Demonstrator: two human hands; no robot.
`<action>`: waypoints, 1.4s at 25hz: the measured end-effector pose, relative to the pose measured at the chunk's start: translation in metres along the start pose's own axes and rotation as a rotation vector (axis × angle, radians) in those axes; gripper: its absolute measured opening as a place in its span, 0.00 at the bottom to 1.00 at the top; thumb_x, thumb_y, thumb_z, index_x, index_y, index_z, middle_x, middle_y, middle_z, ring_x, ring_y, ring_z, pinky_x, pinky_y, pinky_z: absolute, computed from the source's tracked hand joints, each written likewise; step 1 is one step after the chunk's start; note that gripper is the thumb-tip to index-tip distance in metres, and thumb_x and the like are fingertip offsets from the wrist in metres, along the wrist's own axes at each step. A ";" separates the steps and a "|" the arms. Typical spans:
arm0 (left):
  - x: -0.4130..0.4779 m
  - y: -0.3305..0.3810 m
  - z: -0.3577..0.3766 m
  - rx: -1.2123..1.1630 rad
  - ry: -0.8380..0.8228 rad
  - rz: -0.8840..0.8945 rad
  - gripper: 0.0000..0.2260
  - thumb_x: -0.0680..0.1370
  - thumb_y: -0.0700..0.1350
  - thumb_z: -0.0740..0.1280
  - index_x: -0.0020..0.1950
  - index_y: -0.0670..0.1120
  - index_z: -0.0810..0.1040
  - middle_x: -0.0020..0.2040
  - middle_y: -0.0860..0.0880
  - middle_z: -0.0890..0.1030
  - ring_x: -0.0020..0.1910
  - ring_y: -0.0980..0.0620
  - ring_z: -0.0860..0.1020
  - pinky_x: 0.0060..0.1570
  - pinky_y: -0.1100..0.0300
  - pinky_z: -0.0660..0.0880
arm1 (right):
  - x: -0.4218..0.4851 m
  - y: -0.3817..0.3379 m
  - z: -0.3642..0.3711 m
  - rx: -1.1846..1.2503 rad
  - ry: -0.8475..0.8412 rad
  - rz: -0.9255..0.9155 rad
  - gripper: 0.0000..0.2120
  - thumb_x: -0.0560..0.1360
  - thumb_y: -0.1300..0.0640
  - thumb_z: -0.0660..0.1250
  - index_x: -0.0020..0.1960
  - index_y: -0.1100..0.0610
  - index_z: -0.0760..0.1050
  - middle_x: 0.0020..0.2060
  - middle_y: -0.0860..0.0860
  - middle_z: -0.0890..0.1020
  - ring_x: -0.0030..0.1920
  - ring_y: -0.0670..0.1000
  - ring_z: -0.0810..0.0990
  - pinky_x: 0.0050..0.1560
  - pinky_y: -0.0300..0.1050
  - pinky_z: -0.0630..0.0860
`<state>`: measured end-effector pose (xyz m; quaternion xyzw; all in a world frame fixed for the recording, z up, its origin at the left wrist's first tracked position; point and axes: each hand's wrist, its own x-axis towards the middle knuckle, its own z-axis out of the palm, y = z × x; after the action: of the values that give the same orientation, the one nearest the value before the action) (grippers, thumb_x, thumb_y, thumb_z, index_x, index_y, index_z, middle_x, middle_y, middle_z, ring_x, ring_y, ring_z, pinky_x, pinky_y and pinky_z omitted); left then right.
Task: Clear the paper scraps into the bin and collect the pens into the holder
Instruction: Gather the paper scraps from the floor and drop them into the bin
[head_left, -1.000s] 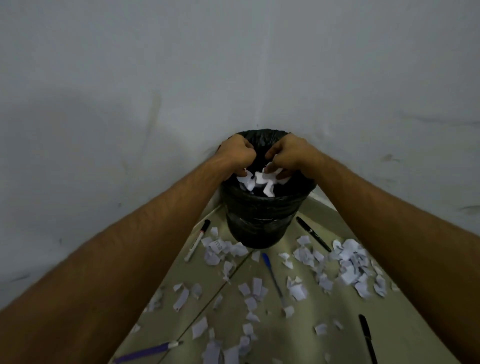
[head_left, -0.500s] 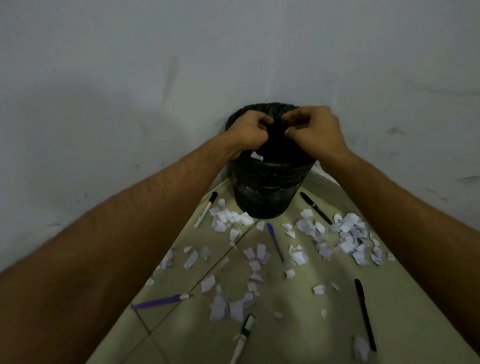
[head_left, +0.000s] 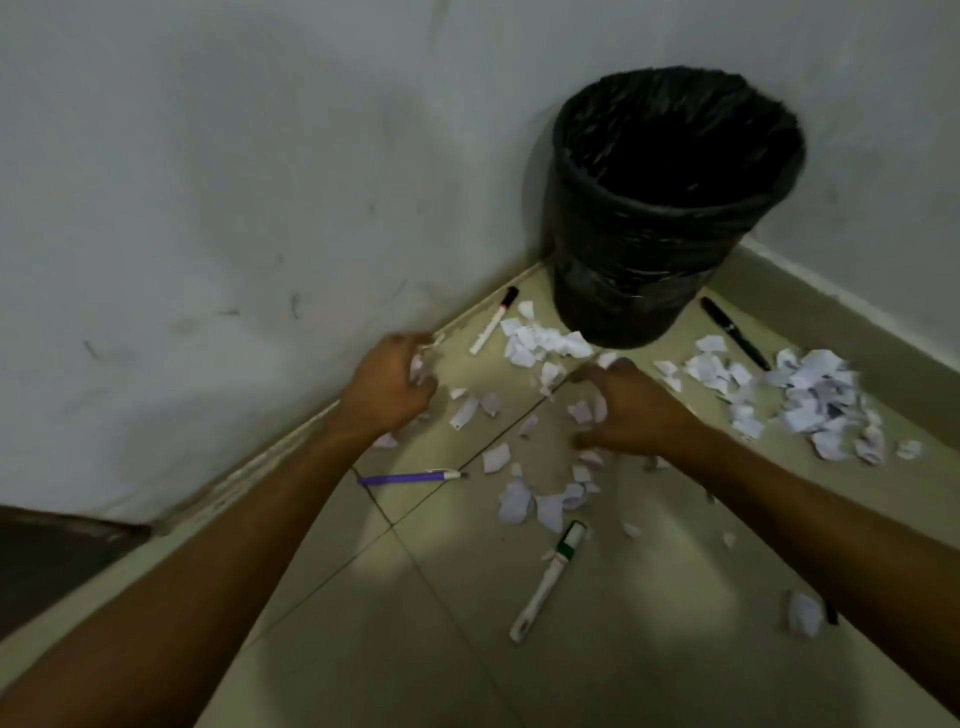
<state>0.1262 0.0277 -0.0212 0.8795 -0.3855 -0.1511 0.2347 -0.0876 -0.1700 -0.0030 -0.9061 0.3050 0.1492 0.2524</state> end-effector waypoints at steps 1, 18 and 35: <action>-0.007 -0.027 0.005 0.088 -0.044 -0.060 0.25 0.67 0.55 0.65 0.62 0.47 0.78 0.56 0.42 0.80 0.53 0.42 0.80 0.52 0.57 0.75 | 0.006 0.004 0.016 -0.050 -0.055 0.042 0.43 0.65 0.42 0.78 0.74 0.47 0.62 0.71 0.57 0.67 0.68 0.58 0.68 0.65 0.53 0.71; 0.003 -0.059 0.039 0.390 -0.273 0.106 0.40 0.70 0.58 0.73 0.77 0.55 0.58 0.75 0.38 0.60 0.72 0.36 0.61 0.66 0.42 0.68 | -0.007 -0.051 0.111 -0.269 -0.148 -0.199 0.37 0.69 0.43 0.72 0.74 0.42 0.60 0.75 0.57 0.54 0.72 0.63 0.58 0.62 0.58 0.72; -0.002 0.025 0.027 -0.559 0.223 -0.095 0.05 0.73 0.38 0.72 0.46 0.46 0.83 0.43 0.51 0.84 0.40 0.60 0.80 0.44 0.67 0.76 | -0.011 -0.028 0.017 1.201 0.143 0.197 0.09 0.73 0.66 0.71 0.54 0.62 0.81 0.49 0.58 0.85 0.41 0.47 0.86 0.39 0.35 0.81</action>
<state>0.0973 0.0064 -0.0308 0.8091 -0.2595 -0.1647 0.5009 -0.0808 -0.1361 -0.0021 -0.5809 0.4342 -0.0872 0.6829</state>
